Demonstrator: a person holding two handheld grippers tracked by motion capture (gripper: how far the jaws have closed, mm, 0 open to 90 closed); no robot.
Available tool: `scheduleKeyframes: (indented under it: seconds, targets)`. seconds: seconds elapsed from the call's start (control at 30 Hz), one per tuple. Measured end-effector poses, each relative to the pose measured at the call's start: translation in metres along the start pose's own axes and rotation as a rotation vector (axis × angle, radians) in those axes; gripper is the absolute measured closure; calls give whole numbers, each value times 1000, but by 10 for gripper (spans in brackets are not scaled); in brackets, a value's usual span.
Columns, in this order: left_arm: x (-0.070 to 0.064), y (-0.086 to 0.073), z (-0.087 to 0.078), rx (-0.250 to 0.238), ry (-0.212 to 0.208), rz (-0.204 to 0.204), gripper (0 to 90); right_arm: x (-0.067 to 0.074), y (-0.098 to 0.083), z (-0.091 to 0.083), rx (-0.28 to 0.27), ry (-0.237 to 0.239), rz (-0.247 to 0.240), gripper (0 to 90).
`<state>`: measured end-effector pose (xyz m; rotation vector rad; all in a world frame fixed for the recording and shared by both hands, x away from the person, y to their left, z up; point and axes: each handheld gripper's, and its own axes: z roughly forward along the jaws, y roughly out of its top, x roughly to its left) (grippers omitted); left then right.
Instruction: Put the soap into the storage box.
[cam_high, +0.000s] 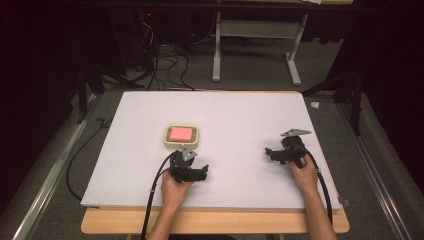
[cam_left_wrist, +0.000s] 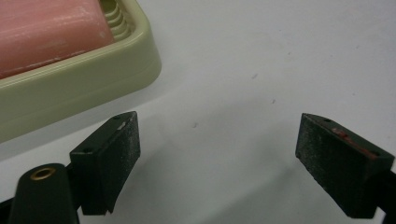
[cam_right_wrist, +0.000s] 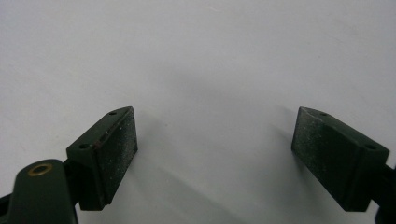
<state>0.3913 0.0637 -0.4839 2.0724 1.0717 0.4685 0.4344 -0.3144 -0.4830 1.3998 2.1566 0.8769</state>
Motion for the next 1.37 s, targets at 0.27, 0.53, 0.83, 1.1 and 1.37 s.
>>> scheduleKeyframes:
  seconds: [0.27,0.53,0.83,1.1,1.37]
  targets:
    - [0,-1,0,-6,8,-8,147,0,0,0,0,0,0,148]
    - [-5,0,3,21,43,33,145,0,0,0,0,0,0,148]
    - [0,0,5,32,10,-7,147,0,0,0,0,0,1,148]
    - [0,0,5,31,9,-7,146,0,0,0,0,0,2,148]
    - [0,0,5,33,7,-8,146,0,0,0,1,1,3,148]
